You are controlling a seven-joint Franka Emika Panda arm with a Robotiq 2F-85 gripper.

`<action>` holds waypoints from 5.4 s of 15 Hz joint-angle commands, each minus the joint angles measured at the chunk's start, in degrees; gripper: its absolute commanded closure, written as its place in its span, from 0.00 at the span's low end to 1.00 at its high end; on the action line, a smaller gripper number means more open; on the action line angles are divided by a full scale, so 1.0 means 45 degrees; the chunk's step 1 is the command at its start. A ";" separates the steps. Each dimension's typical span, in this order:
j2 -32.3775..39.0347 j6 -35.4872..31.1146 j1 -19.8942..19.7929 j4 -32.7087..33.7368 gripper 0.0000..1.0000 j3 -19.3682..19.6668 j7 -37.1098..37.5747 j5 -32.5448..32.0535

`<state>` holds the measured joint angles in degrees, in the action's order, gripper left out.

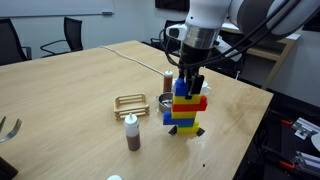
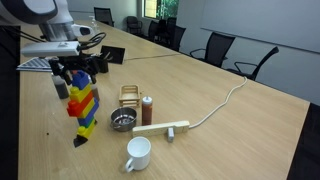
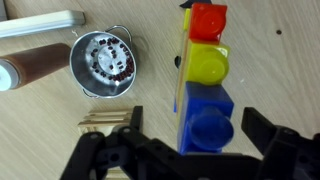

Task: Remove the blue toy from the top of the toy tower and put it on the table

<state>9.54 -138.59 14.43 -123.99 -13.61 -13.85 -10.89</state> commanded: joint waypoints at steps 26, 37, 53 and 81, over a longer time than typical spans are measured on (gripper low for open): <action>-0.0002 -0.0181 -0.0150 -0.0405 0.88 0.0005 -0.0231 0.0150; -0.0208 -0.0554 -0.0324 -0.0467 0.88 -0.0004 -0.0418 0.1012; -0.0372 -0.0523 -0.0408 -0.0458 0.88 0.0010 -0.0401 0.0971; -0.0760 -0.0500 -0.0389 -0.0424 0.00 0.0042 -0.0315 0.1029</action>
<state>6.92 -140.34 13.10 -125.38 -13.26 -14.28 -7.35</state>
